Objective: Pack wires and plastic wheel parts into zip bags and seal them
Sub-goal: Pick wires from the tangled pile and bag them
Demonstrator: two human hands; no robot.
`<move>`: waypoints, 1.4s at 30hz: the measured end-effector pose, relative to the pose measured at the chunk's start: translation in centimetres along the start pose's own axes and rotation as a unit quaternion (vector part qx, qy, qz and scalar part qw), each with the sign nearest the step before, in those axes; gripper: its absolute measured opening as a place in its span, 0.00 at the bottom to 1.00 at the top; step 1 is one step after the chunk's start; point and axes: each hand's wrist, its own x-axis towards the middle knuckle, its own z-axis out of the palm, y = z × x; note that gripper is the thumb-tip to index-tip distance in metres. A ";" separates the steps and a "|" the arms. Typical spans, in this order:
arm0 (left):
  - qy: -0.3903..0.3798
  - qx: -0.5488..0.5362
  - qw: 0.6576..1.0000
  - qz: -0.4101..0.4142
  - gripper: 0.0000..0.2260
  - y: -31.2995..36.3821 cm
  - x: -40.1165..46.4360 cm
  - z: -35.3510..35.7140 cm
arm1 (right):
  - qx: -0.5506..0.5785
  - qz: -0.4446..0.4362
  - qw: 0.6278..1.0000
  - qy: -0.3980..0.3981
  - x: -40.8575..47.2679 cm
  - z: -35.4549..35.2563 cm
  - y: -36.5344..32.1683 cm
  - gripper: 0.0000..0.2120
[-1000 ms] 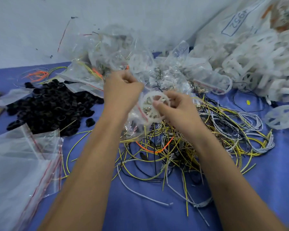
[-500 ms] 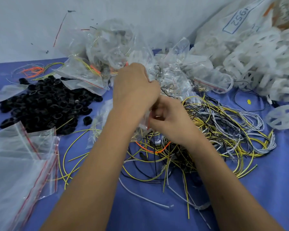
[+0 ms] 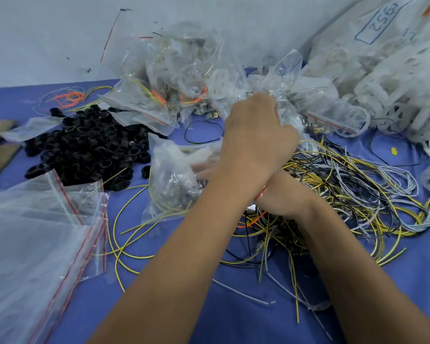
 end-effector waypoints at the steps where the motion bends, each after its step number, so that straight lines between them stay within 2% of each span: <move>1: 0.004 -0.001 1.000 -0.003 0.05 -0.1 0.1 -0.1 | -0.022 0.017 0.999 0.034 0.1 0.2 0.7 0.25; 4: 0.024 -0.004 1.000 -0.014 0.06 -0.8 0.7 -0.4 | -0.073 0.050 0.983 0.160 0.6 0.8 1.6 0.10; 5: 0.027 -0.006 0.999 -0.019 0.06 -1.0 0.8 -0.4 | -0.092 0.055 0.979 0.173 0.9 0.9 2.1 0.12; 9: 0.010 0.023 0.999 -0.024 0.06 -1.6 0.5 0.5 | -0.204 -0.031 0.978 0.008 1.2 1.4 1.6 0.11; 11: -0.003 0.032 0.999 -0.026 0.06 -1.8 0.2 1.0 | -0.263 -0.118 0.957 -0.025 1.1 1.7 0.9 0.16; 12: -0.004 0.031 0.999 -0.028 0.06 -2.0 0.1 1.2 | -0.286 -0.149 0.947 -0.008 1.3 1.9 1.2 0.17; 14: 0.015 0.012 0.999 -0.039 0.05 -2.4 -0.1 1.2 | -0.309 -0.122 0.943 -0.011 1.7 2.1 2.0 0.16; 16: 0.051 -0.011 0.998 -0.045 0.04 -2.7 -0.3 1.1 | -0.190 -0.039 0.980 0.040 1.8 1.4 3.0 0.10; 17: 0.069 -0.015 0.997 -0.041 0.05 -2.6 -0.4 1.0 | -0.111 -0.015 0.989 0.098 1.7 0.8 3.0 0.09; 20: 0.130 -0.041 0.991 -0.002 0.06 -1.3 -0.6 0.8 | 0.034 -0.034 0.971 0.236 0.8 -1.4 1.8 0.21; 22: 0.188 -0.074 0.978 0.059 0.06 0.5 -0.8 1.3 | 0.045 -0.022 0.963 0.266 -0.2 -2.6 1.3 0.23; 24: 0.217 -0.095 0.965 0.110 0.04 2.6 -1.3 2.5 | -0.024 -0.011 0.953 0.303 -1.4 -3.7 1.7 0.15; 27: 0.170 -0.145 0.965 0.138 0.02 5.8 -1.9 6.0 | -0.068 0.012 0.919 0.387 -4.1 -6.3 3.9 0.08; 29: 0.105 -0.170 0.973 0.117 0.03 7.1 -2.4 8.5 | -0.099 0.029 0.877 0.470 -6.1 -8.3 5.6 0.09; 31: 0.033 -0.164 0.981 0.101 0.03 7.9 -2.8 11.2 | -0.170 0.069 0.807 0.561 -8.2 -10.4 7.8 0.09; 33: -0.028 -0.143 0.983 0.111 0.02 8.5 -3.2 13.7 | -0.274 0.147 0.707 0.636 -10.1 -12.0 9.9 0.12; 34: -0.054 -0.134 0.983 0.116 0.02 8.6 -3.4 14.8 | -0.310 0.196 0.674 0.641 -10.9 -12.4 10.8 0.14; 35: -0.080 -0.130 0.981 0.118 0.01 8.9 -3.7 15.8 | -0.319 0.258 0.662 0.627 -11.5 -12.7 11.6 0.17; 37: -0.125 -0.135 0.977 0.110 0.02 9.4 -4.1 17.5 | -0.276 0.369 0.688 0.560 -12.1 -12.8 13.1 0.19; 38: -0.142 -0.143 0.974 0.100 0.03 9.5 -4.3 18.1 | -0.244 0.389 0.714 0.529 -12.1 -12.8 13.6 0.19; 40: -0.161 -0.153 0.972 0.081 0.05 9.4 -4.6 18.9 | -0.198 0.358 0.757 0.510 -11.9 -12.7 14.1 0.16; 42: -0.165 -0.156 0.971 0.073 0.07 9.1 -4.6 19.2 | -0.192 0.312 0.766 0.528 -11.8 -12.7 14.2 0.17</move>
